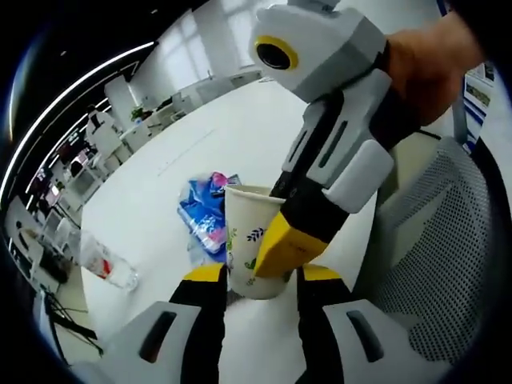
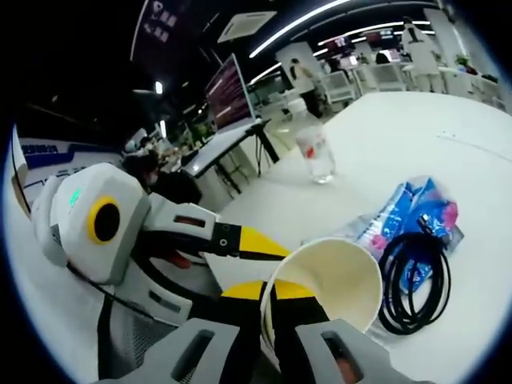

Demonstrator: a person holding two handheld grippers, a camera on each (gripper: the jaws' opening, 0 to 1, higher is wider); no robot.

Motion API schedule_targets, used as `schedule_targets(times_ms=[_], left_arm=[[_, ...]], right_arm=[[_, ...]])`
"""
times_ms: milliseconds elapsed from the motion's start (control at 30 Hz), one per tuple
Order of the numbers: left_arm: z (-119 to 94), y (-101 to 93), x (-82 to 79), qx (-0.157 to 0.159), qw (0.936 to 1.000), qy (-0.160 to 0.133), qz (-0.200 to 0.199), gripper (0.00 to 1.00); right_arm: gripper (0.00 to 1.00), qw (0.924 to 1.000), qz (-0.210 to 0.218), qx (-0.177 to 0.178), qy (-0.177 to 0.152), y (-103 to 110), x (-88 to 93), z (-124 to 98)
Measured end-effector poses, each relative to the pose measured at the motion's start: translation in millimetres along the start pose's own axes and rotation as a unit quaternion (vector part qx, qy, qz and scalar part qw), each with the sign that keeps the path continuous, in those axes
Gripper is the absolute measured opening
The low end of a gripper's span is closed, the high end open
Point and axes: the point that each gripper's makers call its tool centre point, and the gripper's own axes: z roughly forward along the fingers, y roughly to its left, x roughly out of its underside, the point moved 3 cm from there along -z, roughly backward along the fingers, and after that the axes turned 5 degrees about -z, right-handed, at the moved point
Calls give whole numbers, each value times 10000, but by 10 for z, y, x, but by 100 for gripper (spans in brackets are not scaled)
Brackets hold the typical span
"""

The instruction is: Arrange the tabletop items into an orderly group along one side of the table until the central work area is clear of visible clutter.

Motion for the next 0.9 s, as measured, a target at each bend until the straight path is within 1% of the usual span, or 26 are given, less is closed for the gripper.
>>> schedule_targets(times_ms=[100, 133, 267, 433, 533, 633, 667, 767, 867, 900], left_arm=[[-12, 19, 25, -33, 9998, -27, -172, 32], [-12, 34, 60, -49, 9994, -36, -353, 32], [-31, 88, 136, -144, 9977, -53, -659, 32], [-136, 205, 240, -387, 9929, -93, -1122, 31], [-217, 289, 335, -566, 9856, -164, -1587, 31], [-305, 350, 432, -722, 9812, -183, -1782, 31], [-337, 367, 456, -777, 9782, -213, -1915, 31], [-404, 427, 512, -913, 9740, -233, -2058, 31], [-486, 517, 574, -1077, 9648, -335, -2376, 32], [-505, 536, 585, -1111, 9627, -357, -2443, 33]], right_arm=[[0, 10000, 44, 19, -9, -42, -20, 15], [0, 10000, 73, 18, -5, -54, -24, 22], [0, 10000, 63, 27, 17, -66, -38, 51], [0, 9999, 109, 30, 61, -39, -23, 84], [0, 9999, 116, 11, 100, -10, -10, 108], [0, 9998, 95, -32, 167, 18, 3, 139], [0, 9998, 89, -42, 183, 21, 4, 149], [0, 9997, 90, -71, 213, 47, -2, 181], [0, 9996, 160, -94, 229, 53, -30, 232], [0, 9995, 184, -94, 231, 54, -41, 249]])
